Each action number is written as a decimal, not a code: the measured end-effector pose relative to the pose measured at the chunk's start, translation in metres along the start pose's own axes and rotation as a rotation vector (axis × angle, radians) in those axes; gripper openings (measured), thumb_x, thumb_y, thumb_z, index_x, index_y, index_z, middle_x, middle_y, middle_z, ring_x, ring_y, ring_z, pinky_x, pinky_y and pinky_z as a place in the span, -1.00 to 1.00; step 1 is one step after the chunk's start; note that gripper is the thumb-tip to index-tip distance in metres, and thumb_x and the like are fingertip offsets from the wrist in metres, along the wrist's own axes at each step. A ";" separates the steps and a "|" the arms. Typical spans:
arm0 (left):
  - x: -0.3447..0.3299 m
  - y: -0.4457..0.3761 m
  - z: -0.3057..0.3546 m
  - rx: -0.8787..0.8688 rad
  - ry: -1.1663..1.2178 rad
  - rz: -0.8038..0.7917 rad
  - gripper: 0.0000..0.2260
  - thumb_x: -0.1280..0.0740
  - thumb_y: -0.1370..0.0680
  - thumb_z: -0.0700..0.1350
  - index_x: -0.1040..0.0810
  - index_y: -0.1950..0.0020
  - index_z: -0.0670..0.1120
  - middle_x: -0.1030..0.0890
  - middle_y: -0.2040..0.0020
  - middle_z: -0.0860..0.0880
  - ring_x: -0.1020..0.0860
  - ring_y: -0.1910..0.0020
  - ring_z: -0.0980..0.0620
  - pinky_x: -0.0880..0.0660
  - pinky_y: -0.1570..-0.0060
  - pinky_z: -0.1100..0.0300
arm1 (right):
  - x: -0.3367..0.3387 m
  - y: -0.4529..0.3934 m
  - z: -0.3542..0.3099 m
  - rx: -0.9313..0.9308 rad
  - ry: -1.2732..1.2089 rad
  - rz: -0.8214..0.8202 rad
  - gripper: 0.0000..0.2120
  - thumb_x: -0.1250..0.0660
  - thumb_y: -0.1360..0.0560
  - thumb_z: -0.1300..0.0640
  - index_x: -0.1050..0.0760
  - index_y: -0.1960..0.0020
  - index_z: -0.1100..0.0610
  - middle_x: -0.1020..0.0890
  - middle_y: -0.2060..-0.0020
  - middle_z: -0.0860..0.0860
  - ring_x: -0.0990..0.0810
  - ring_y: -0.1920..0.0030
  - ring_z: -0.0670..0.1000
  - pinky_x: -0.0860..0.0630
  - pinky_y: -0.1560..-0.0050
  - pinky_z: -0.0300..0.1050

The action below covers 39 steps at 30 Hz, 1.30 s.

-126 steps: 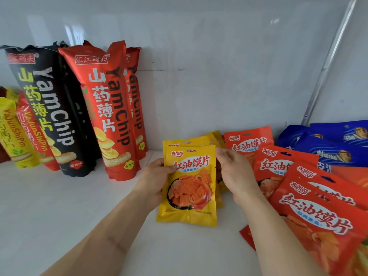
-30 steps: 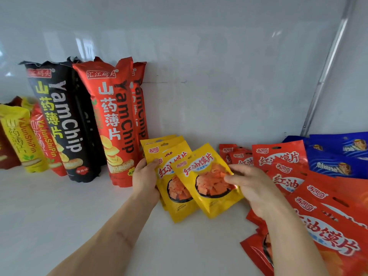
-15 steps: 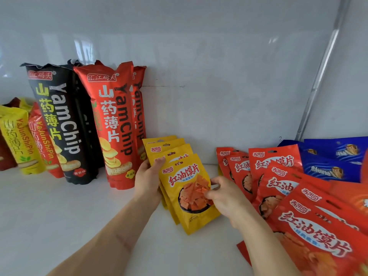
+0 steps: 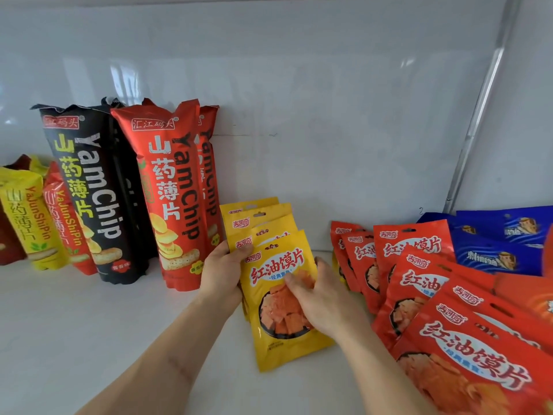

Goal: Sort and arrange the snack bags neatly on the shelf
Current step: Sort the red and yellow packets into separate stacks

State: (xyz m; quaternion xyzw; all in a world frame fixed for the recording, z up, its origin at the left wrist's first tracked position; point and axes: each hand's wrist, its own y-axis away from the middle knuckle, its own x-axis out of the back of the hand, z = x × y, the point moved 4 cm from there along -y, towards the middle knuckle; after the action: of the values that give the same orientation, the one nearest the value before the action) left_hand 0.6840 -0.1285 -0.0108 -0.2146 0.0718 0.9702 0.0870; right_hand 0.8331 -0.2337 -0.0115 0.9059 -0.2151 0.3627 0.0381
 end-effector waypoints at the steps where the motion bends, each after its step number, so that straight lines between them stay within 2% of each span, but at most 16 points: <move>1: -0.001 -0.001 0.003 0.020 0.003 -0.014 -0.83 -0.37 -0.59 -0.26 -0.62 -0.16 -0.11 -0.74 0.00 -0.13 -0.73 0.07 -0.20 -0.67 0.12 -0.11 | -0.001 -0.001 -0.001 -0.003 -0.069 -0.019 -0.34 -0.22 -0.51 -0.34 -0.26 -0.47 0.00 -0.48 -0.35 -0.08 -0.47 -0.33 0.02 -0.43 -0.18 -0.11; 4: -0.003 -0.007 0.014 0.081 -0.016 -0.037 -0.86 -0.37 -0.59 -0.26 -0.62 -0.12 -0.10 -0.74 0.02 -0.15 -0.73 0.10 -0.19 -0.67 0.16 -0.09 | -0.007 -0.003 -0.005 -0.027 -0.225 -0.052 -0.49 -0.25 -0.54 -0.27 -0.34 -0.37 -0.02 -0.55 -0.16 -0.16 -0.54 -0.24 -0.04 -0.38 -0.01 -0.22; 7: -0.004 -0.022 0.022 0.124 -0.074 -0.025 -0.82 -0.39 -0.58 -0.26 -0.61 -0.17 -0.13 -0.73 0.00 -0.20 -0.72 0.05 -0.25 -0.65 0.07 -0.19 | -0.017 -0.009 -0.013 -0.057 -0.268 -0.012 -0.55 -0.25 -0.57 -0.23 -0.39 -0.31 0.04 -0.59 -0.17 -0.08 -0.56 -0.21 0.02 -0.41 -0.02 -0.15; 12: -0.001 -0.048 0.021 0.163 -0.230 0.018 -0.90 -0.39 -0.58 -0.28 -0.60 -0.08 -0.16 -0.72 0.07 -0.22 -0.70 0.14 -0.23 -0.65 0.09 -0.16 | -0.038 -0.013 -0.022 -0.180 -0.167 0.049 -0.55 -0.18 -0.60 -0.21 -0.37 -0.26 0.14 -0.60 -0.17 0.06 -0.57 -0.17 0.13 -0.38 0.07 -0.12; 14: 0.004 -0.054 0.017 0.169 -0.320 0.035 -0.92 -0.38 -0.59 -0.28 -0.60 -0.06 -0.16 -0.70 0.09 -0.21 -0.68 0.19 -0.22 -0.65 0.13 -0.12 | -0.046 -0.014 -0.023 -0.207 -0.082 0.055 -0.55 -0.16 -0.59 -0.24 -0.37 -0.22 0.12 -0.61 -0.15 0.06 -0.57 -0.16 0.15 -0.42 0.05 -0.07; 15: 0.008 -0.060 0.014 0.158 -0.377 0.053 -0.92 -0.38 -0.59 -0.26 -0.60 -0.07 -0.18 -0.70 0.07 -0.22 -0.68 0.15 -0.24 -0.65 0.08 -0.15 | -0.050 -0.016 -0.023 -0.218 -0.038 0.054 -0.54 -0.15 -0.58 -0.26 -0.38 -0.21 0.10 -0.61 -0.14 0.06 -0.56 -0.17 0.15 -0.45 0.01 -0.04; 17: 0.016 -0.072 0.010 0.110 -0.546 0.069 -0.86 -0.39 -0.58 -0.19 -0.60 -0.11 -0.19 -0.70 -0.02 -0.24 -0.68 0.00 -0.27 -0.61 -0.07 -0.22 | -0.057 -0.019 -0.024 -0.225 0.056 0.066 -0.49 -0.14 -0.55 -0.31 -0.41 -0.22 0.10 -0.59 -0.16 0.07 -0.52 -0.20 0.16 -0.47 -0.11 0.02; 18: 0.018 -0.078 0.008 0.080 -0.642 0.071 -0.83 -0.39 -0.58 -0.15 -0.60 -0.13 -0.19 -0.69 -0.06 -0.23 -0.67 -0.05 -0.27 -0.61 -0.11 -0.18 | -0.060 -0.020 -0.025 -0.224 0.107 0.081 -0.46 -0.14 -0.55 -0.32 -0.43 -0.24 0.11 -0.56 -0.17 0.08 -0.49 -0.22 0.17 -0.44 -0.16 0.03; 21: 0.016 -0.080 0.008 -0.007 -0.853 0.094 -0.71 -0.31 -0.62 -0.12 -0.54 -0.27 -0.25 -0.63 -0.18 -0.23 -0.61 -0.17 -0.25 -0.58 -0.14 -0.01 | -0.067 -0.020 -0.029 -0.226 0.219 0.131 -0.44 -0.11 -0.56 -0.32 -0.43 -0.26 0.14 -0.51 -0.18 0.10 -0.44 -0.23 0.17 -0.39 -0.20 0.03; 24: 0.013 -0.077 0.008 -0.096 -0.993 0.088 -0.66 -0.22 -0.65 -0.06 -0.48 -0.32 -0.26 -0.59 -0.20 -0.26 -0.57 -0.18 -0.26 -0.52 -0.13 0.00 | -0.070 -0.019 -0.028 -0.240 0.258 0.152 -0.41 -0.09 -0.56 -0.33 -0.44 -0.27 0.14 -0.48 -0.20 0.10 -0.41 -0.25 0.16 -0.37 -0.22 0.03; 27: 0.015 -0.074 0.003 -0.130 -1.070 0.084 -0.54 -0.20 -0.66 0.07 -0.36 -0.42 -0.23 -0.55 -0.26 -0.24 -0.54 -0.23 -0.27 -0.47 -0.16 -0.03 | -0.071 -0.019 -0.026 -0.235 0.274 0.162 -0.39 -0.09 -0.56 -0.35 -0.44 -0.28 0.14 -0.46 -0.23 0.10 -0.39 -0.26 0.17 -0.34 -0.24 0.04; 30: 0.019 -0.075 -0.004 -0.194 -1.103 0.055 -0.35 -0.22 -0.63 0.20 -0.17 -0.53 -0.23 -0.45 -0.41 -0.24 -0.48 -0.35 -0.28 -0.45 -0.28 -0.09 | -0.073 -0.020 -0.026 -0.231 0.289 0.177 -0.39 -0.08 -0.55 -0.37 -0.45 -0.29 0.11 -0.46 -0.24 0.09 -0.38 -0.27 0.17 -0.33 -0.24 0.04; 35: 0.021 -0.079 -0.007 -0.254 -1.122 0.040 -0.31 -0.26 -0.62 0.16 -0.11 -0.57 -0.23 -0.37 -0.49 -0.24 -0.41 -0.43 -0.26 -0.41 -0.35 -0.08 | -0.078 -0.023 -0.029 -0.245 0.329 0.211 -0.38 -0.08 -0.55 -0.38 -0.45 -0.29 0.10 -0.45 -0.24 0.08 -0.37 -0.28 0.17 -0.30 -0.23 0.06; 39: 0.015 -0.082 -0.001 -0.288 -1.182 0.024 -0.29 -0.27 -0.63 0.11 -0.04 -0.59 -0.23 -0.36 -0.49 -0.25 -0.42 -0.41 -0.27 -0.42 -0.33 -0.10 | -0.082 -0.026 -0.035 -0.265 0.314 0.253 -0.38 -0.09 -0.55 -0.37 -0.44 -0.29 0.12 -0.45 -0.24 0.09 -0.37 -0.28 0.17 -0.29 -0.23 0.08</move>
State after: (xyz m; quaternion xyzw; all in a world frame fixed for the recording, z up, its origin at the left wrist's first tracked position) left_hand 0.6875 -0.0463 -0.0267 0.3516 -0.1181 0.9259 0.0713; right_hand 0.7688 -0.1722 -0.0390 0.7912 -0.3642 0.4698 0.1438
